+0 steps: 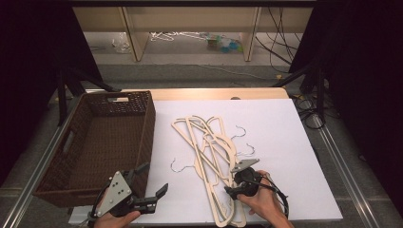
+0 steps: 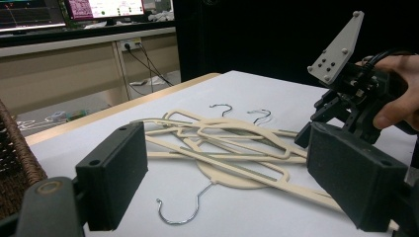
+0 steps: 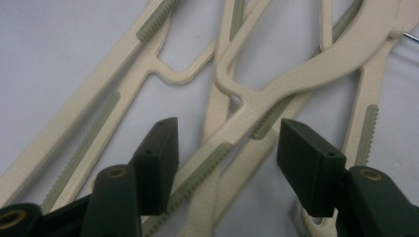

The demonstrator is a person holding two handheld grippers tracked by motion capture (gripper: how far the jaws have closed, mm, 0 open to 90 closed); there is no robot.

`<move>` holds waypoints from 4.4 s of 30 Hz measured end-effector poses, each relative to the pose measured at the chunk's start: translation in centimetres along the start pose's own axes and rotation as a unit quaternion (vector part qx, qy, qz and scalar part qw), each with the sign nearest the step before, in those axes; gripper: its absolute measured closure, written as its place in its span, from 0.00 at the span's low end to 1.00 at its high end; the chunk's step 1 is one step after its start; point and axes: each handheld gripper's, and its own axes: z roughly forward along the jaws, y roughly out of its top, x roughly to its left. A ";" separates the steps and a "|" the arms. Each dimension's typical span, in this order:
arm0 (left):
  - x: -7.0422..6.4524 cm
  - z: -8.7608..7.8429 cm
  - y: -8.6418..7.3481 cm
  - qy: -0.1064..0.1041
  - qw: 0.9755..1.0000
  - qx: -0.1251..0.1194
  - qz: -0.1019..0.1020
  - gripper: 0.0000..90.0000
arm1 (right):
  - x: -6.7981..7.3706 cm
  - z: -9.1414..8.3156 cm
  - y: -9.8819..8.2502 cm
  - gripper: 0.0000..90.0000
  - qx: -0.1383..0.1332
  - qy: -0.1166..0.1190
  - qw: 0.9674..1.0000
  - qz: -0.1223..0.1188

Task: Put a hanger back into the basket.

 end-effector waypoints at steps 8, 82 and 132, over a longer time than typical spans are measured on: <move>0.0 0.0 0.0 0.001 1.000 0.002 0.000 0.18 | -1.7 -1.1 -0.3 0.63 0.017 0.020 0.999 0.047; -0.3 0.4 -0.1 -0.003 1.000 0.008 0.004 0.18 | -4.1 -3.2 0.5 0.89 0.081 0.007 0.994 -0.072; -3.4 19.1 -0.4 -0.186 0.955 0.215 0.079 0.72 | -0.8 -8.5 -0.2 0.89 0.069 -0.012 0.976 -0.207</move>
